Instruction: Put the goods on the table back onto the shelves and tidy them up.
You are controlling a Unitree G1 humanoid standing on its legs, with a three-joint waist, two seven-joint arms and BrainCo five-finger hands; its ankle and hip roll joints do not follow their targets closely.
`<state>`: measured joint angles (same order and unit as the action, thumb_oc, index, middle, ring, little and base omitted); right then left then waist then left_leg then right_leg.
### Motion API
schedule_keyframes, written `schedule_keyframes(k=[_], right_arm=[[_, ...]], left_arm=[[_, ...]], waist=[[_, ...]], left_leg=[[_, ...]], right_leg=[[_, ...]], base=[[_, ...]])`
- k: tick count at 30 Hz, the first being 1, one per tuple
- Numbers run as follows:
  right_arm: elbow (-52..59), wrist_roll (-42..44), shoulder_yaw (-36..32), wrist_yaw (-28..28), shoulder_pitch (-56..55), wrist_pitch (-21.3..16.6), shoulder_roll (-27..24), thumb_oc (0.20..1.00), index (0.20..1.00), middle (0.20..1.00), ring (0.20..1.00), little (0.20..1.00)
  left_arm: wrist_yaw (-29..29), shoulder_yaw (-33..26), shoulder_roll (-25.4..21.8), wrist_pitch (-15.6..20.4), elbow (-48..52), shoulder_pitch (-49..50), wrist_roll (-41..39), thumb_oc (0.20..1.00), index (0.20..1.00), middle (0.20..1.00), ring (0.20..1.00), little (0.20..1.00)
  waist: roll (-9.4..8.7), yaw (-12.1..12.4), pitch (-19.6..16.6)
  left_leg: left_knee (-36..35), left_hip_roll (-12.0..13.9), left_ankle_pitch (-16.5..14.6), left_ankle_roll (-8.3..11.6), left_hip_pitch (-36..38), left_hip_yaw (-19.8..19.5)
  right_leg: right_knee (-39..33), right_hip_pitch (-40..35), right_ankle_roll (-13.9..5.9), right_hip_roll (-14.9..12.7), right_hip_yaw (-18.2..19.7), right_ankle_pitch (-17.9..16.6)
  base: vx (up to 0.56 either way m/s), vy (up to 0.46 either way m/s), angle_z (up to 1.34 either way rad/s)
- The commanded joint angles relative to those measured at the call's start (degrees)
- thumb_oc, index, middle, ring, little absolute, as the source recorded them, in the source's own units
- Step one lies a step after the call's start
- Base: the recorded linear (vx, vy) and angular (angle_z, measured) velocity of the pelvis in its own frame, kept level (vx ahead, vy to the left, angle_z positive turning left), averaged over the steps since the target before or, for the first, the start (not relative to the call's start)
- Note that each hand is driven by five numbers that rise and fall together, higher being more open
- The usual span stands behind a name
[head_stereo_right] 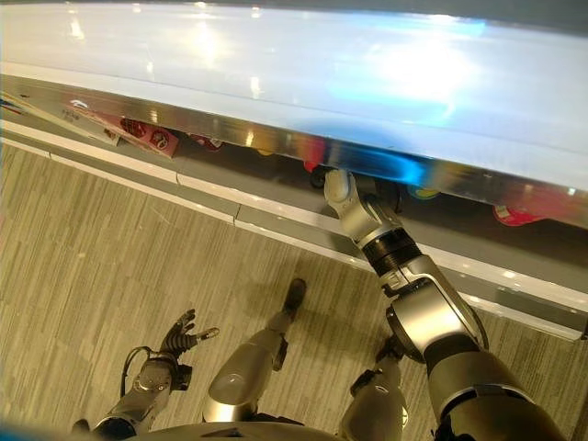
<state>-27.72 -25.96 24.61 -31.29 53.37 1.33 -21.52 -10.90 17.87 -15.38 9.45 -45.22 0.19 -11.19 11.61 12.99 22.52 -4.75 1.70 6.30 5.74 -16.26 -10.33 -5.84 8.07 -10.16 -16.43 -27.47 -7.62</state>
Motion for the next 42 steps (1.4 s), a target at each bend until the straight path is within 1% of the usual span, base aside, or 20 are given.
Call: schedule_keyframes(k=[1,8,18,35,42], right_arm=[[2.16,-0.13,1.21,-2.06,3.18,-2.25,-0.04,0.2,0.2,0.2,0.2,0.2],[2.4,-0.72,1.72,-2.24,3.31,-2.19,-0.66,0.2,0.2,0.2,0.2,0.2],[2.64,-0.81,2.21,-2.05,2.98,-2.34,-0.99,0.2,0.2,0.2,0.2,0.2],[1.39,-0.98,2.42,-1.96,3.34,-2.25,-2.26,0.2,0.2,0.2,0.2,0.2],[0.6,-1.0,2.1,-2.63,3.65,-2.01,-2.85,0.2,0.2,0.2,0.2,0.2]], left_arm=[[-0.91,3.92,-2.77,1.03,-0.57,-0.99,-2.67,1.0,1.0,1.0,1.0,1.0],[-1.02,3.86,-2.74,0.91,-1.22,-0.8,-2.1,1.0,1.0,1.0,1.0,1.0],[-1.07,4.03,-2.76,0.81,-0.86,-1.11,-1.92,1.0,1.0,1.0,1.0,1.0],[-1.09,3.71,-3.27,0.94,-0.19,-1.05,-1.89,1.0,1.0,1.0,1.0,1.0],[-1.12,3.79,-3.2,1.02,0.07,-1.01,-1.99,1.0,1.0,1.0,1.0,1.0]], waist=[[0.24,1.43,-0.41],[0.72,1.07,-0.17],[0.4,-0.09,0.25],[0.49,-0.65,0.42],[0.25,-1.0,0.68]], left_leg=[[-0.25,-1.47,-1.28,-0.37,-0.44,2.73],[-0.25,-1.56,-1.13,-0.25,-0.87,2.94],[-0.25,-1.25,-1.21,-0.14,-0.97,3.8],[-0.25,-1.1,-1.09,0.09,-1.29,4.24],[-0.25,-1.15,-1.14,0.13,-1.45,4.71]], right_leg=[[6.27,0.59,-3.11,-4.34,4.49,3.19],[6.26,1.16,-3.13,-4.4,4.85,3.1],[6.19,1.78,-3.08,-4.27,5.82,3.06],[5.95,2.2,-3.11,-4.21,6.02,2.85],[5.84,2.56,-3.17,-4.19,6.31,2.67]], base=[[0.0,0.0,0.0],[0.0,0.0,0.0],[0.0,0.0,0.0],[0.0,0.0,0.0],[0.0,0.0,0.0]])
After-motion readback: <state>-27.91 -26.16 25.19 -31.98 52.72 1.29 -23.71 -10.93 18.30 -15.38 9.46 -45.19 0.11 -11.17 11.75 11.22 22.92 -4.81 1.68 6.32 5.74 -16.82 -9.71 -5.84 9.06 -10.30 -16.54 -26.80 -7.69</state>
